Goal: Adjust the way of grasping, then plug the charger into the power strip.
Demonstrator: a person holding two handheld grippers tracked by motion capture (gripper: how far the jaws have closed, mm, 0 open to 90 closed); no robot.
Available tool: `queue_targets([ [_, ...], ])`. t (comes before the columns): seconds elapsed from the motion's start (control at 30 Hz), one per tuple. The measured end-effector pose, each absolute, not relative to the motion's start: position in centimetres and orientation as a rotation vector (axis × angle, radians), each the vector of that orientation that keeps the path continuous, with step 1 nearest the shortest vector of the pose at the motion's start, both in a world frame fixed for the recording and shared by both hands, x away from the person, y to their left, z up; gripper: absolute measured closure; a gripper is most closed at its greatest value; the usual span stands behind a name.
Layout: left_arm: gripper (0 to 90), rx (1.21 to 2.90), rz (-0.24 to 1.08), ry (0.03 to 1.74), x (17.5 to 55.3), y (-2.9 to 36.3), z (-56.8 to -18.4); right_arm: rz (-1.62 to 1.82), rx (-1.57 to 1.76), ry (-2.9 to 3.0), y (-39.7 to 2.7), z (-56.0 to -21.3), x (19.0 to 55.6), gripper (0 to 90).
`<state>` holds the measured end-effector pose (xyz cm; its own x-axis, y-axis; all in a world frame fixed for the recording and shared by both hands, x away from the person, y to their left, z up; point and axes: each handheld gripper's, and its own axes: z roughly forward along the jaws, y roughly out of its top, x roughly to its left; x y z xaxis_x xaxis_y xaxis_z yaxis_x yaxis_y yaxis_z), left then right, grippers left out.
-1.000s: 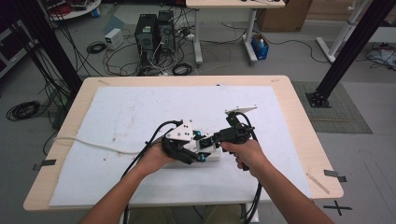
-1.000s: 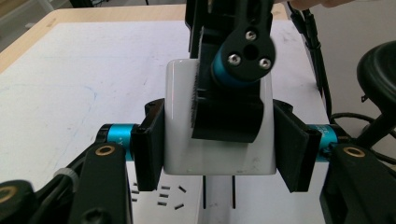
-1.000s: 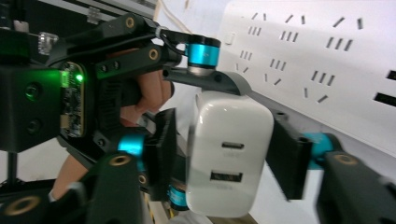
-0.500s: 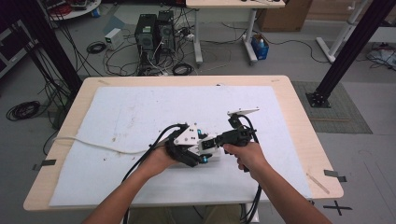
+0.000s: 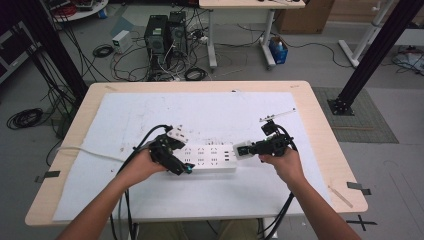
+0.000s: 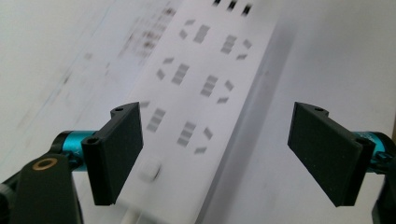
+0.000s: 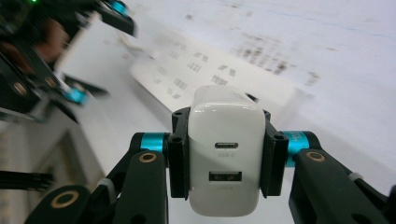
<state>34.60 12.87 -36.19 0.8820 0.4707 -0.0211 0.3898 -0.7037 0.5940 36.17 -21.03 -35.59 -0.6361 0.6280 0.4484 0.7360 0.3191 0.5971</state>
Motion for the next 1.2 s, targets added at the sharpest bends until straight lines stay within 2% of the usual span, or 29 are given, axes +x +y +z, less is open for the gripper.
queue_targets([
  [0.23, 18.2, 2.472, 0.180, 0.716, 35.2, 16.6, -35.5, -1.076, -1.218, -2.628, -21.4, -34.2, 36.4, 62.4],
  [0.3, 18.2, 2.501, 0.159, 0.747, 35.5, 18.1, -35.3, -0.943, -1.184, -2.758, -21.2, -33.4, 36.4, 62.3],
  [0.5, 18.3, 2.601, 0.127, 0.811, 36.0, 20.1, -34.6, -0.761, -1.073, -2.960, -20.9, -31.7, 36.2, 62.3],
  [0.7, 18.3, 2.667, 0.170, 0.828, 36.3, 21.7, -33.2, -0.695, -1.043, -3.018, -21.5, -29.9, 36.5, 62.3],
  [0.97, 18.2, 2.634, 0.200, 0.919, 36.6, 22.8, -33.6, -0.665, -1.069, -3.033, -22.3, -28.6, 37.1, 62.3],
  [1.2, 18.2, 2.634, 0.219, 0.897, 36.4, 22.5, -33.7, -0.646, -1.063, -3.031, -22.0, -28.7, 37.0, 62.3],
])
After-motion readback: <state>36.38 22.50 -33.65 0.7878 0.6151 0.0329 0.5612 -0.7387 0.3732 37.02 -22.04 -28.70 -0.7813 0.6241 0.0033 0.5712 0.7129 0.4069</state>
